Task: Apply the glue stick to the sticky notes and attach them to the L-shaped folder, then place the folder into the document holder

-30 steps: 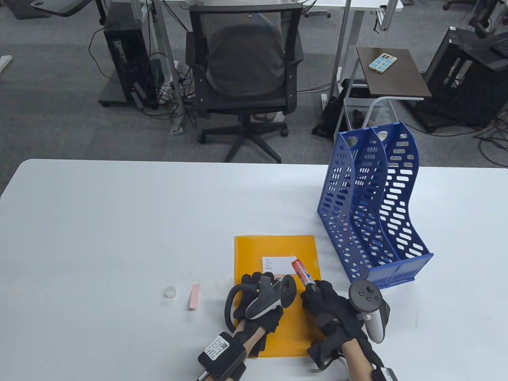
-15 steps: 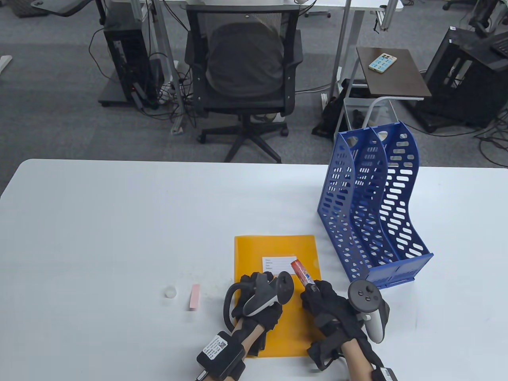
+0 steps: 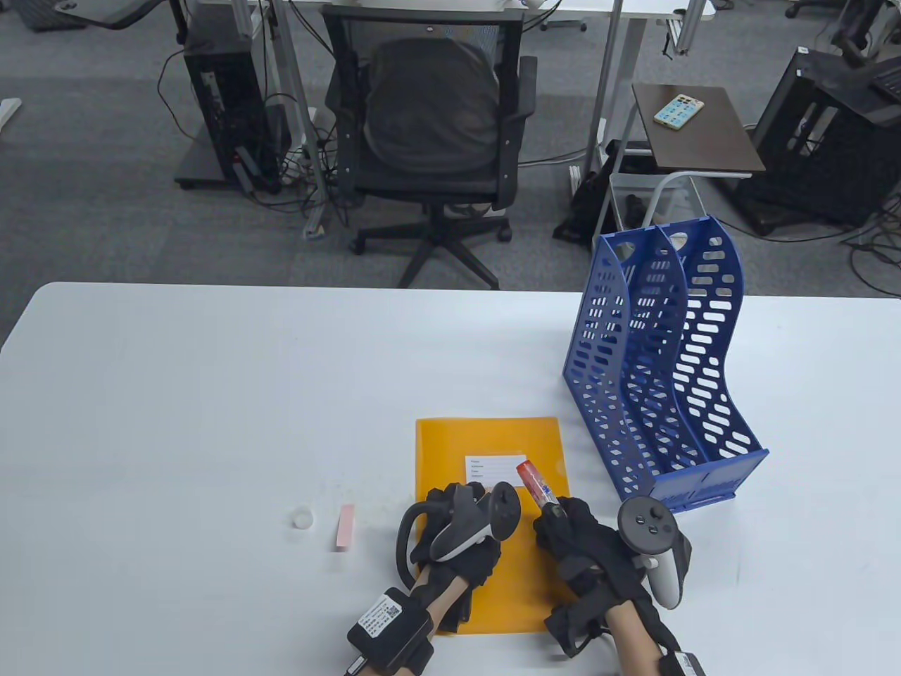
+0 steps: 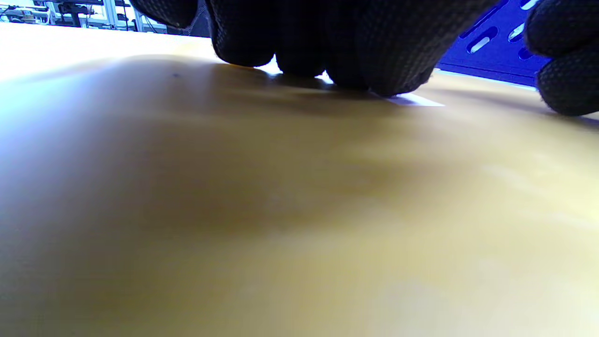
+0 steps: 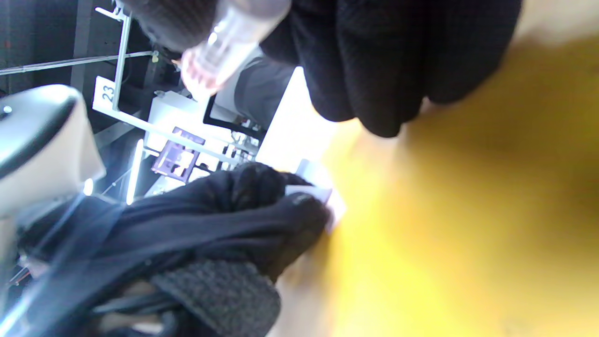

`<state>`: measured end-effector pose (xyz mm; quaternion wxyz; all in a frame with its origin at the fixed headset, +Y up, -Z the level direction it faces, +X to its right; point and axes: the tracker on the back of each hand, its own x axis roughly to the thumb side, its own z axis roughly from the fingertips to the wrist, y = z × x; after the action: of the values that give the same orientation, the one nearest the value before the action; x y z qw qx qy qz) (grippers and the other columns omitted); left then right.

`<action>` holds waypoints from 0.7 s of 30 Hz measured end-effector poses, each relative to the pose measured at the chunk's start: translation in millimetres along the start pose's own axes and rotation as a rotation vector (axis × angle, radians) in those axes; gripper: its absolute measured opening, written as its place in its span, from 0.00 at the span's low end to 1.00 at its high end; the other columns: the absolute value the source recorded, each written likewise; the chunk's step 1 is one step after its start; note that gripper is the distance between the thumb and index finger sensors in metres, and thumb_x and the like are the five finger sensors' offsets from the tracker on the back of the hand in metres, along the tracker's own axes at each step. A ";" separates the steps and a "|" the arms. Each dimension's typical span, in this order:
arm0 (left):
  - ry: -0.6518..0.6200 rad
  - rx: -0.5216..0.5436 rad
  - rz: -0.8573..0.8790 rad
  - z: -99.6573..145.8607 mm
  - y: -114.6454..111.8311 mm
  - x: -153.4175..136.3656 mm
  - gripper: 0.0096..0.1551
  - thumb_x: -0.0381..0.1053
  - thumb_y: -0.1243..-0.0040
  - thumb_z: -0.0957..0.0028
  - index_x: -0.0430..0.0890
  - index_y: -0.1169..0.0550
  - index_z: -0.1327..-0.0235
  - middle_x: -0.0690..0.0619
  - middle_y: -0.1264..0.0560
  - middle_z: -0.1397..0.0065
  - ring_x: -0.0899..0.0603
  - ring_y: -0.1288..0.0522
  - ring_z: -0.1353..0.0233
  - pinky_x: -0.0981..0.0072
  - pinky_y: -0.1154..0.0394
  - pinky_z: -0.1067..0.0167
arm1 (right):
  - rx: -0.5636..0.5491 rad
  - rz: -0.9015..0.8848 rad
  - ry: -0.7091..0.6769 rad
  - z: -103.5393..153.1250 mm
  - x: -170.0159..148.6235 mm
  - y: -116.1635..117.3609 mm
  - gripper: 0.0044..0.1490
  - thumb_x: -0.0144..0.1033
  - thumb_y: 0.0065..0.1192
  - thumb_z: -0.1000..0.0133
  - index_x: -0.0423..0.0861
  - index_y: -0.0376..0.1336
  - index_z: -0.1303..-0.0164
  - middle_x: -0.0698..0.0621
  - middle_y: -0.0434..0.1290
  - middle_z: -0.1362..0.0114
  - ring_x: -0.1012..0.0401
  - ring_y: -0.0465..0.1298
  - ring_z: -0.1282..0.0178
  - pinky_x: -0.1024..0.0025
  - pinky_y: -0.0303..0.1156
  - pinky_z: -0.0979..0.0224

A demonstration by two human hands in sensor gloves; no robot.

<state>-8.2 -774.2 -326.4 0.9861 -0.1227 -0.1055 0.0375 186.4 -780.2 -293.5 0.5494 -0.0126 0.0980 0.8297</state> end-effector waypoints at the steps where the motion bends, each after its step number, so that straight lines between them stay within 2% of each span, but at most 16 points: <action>1: 0.001 -0.003 0.002 -0.1 0.2 -0.1 0.21 0.53 0.35 0.45 0.49 0.22 0.40 0.49 0.31 0.22 0.37 0.34 0.20 0.32 0.42 0.25 | 0.000 0.000 0.000 0.0 -0.1 -0.1 0.41 0.50 0.48 0.42 0.30 0.54 0.32 0.30 0.69 0.34 0.37 0.75 0.37 0.39 0.69 0.38; 4: 0.000 -0.010 0.001 0.0 0.4 0.1 0.22 0.53 0.35 0.45 0.49 0.22 0.40 0.49 0.31 0.21 0.37 0.34 0.20 0.32 0.42 0.25 | 0.000 0.000 0.000 0.0 -0.2 -0.2 0.41 0.50 0.48 0.42 0.30 0.54 0.32 0.30 0.69 0.34 0.37 0.75 0.37 0.39 0.69 0.38; 8: -0.019 -0.112 0.045 -1.9 4.7 -3.8 0.27 0.57 0.36 0.45 0.47 0.24 0.35 0.48 0.35 0.18 0.36 0.38 0.18 0.31 0.44 0.25 | 0.000 0.002 0.000 -0.1 -0.1 -0.3 0.41 0.50 0.48 0.42 0.30 0.54 0.32 0.30 0.69 0.34 0.37 0.75 0.37 0.39 0.69 0.38; 14: -0.051 -0.199 0.174 -5.7 8.9 -15.0 0.36 0.68 0.43 0.45 0.45 0.24 0.33 0.47 0.37 0.16 0.35 0.41 0.16 0.30 0.46 0.24 | 0.001 0.005 0.000 -0.1 -0.3 -0.3 0.41 0.50 0.48 0.42 0.30 0.53 0.32 0.30 0.69 0.34 0.37 0.75 0.37 0.39 0.69 0.38; 17: -0.036 -0.184 0.205 -7.2 10.1 -18.1 0.30 0.63 0.46 0.42 0.46 0.21 0.36 0.48 0.36 0.17 0.36 0.40 0.17 0.31 0.45 0.24 | 0.000 0.004 0.000 -0.1 -0.3 -0.3 0.41 0.50 0.48 0.42 0.30 0.53 0.32 0.30 0.69 0.34 0.37 0.75 0.37 0.39 0.69 0.38; 21: -0.019 -0.140 0.169 -8.7 11.0 -16.3 0.22 0.57 0.39 0.42 0.48 0.19 0.40 0.49 0.32 0.20 0.37 0.37 0.19 0.32 0.43 0.25 | 0.001 0.005 0.000 -0.2 -0.2 -0.3 0.41 0.50 0.48 0.42 0.30 0.53 0.32 0.30 0.69 0.34 0.37 0.75 0.37 0.39 0.69 0.38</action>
<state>-22.7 -767.3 -340.6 0.9674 -0.1993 -0.1063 0.1144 186.7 -780.4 -293.7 0.5472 -0.0122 0.0986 0.8311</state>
